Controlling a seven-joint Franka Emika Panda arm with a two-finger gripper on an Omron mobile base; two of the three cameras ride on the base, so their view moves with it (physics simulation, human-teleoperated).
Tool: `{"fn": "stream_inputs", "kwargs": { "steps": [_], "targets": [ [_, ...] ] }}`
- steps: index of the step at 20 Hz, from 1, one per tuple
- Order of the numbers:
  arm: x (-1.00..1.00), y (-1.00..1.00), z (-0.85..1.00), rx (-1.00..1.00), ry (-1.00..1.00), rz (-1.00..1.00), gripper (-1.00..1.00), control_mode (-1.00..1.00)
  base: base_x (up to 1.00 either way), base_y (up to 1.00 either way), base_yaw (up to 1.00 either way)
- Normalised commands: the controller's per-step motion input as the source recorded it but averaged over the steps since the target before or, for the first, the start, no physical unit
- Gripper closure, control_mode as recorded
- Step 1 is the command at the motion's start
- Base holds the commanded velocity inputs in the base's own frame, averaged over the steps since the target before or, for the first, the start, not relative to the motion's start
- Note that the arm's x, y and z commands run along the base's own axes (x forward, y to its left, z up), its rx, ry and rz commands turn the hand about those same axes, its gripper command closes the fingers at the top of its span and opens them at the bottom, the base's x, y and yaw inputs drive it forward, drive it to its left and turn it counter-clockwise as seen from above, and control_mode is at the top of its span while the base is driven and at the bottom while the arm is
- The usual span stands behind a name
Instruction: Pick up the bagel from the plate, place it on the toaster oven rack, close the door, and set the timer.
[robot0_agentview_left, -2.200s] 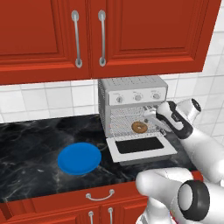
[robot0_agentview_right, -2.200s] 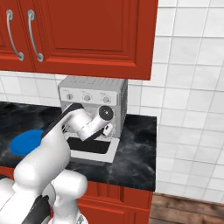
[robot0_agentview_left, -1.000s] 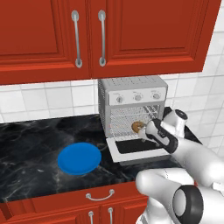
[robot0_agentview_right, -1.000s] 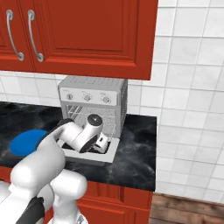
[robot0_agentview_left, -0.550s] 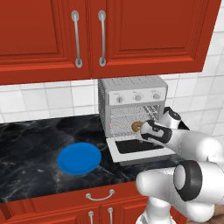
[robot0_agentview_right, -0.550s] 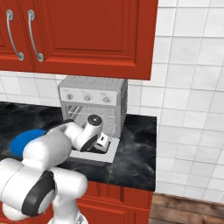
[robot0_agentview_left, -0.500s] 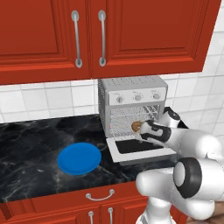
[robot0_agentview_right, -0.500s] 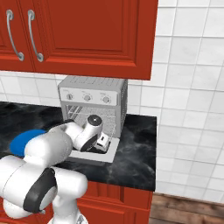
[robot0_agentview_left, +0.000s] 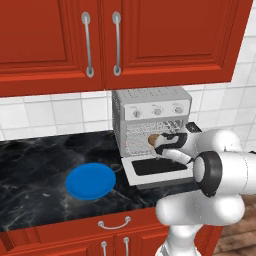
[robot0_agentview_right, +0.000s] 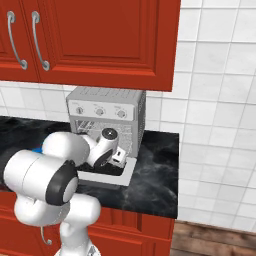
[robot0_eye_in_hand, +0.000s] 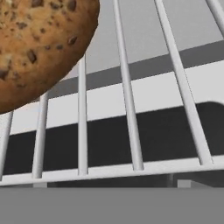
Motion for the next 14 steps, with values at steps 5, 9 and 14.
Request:
{"fn": "stream_inputs", "kwargs": {
  "steps": [5,9,14],
  "targets": [
    [0.46,0.09,0.04,0.0,-0.01,0.0,-1.0,-1.0,0.0,0.0,0.0],
    [0.55,0.13,0.14,0.0,-0.03,0.0,-1.0,-1.0,0.0,0.0,0.0],
    [0.62,0.11,0.18,0.0,-0.01,0.0,-1.0,-1.0,0.0,0.0,0.0]
  ]
}}
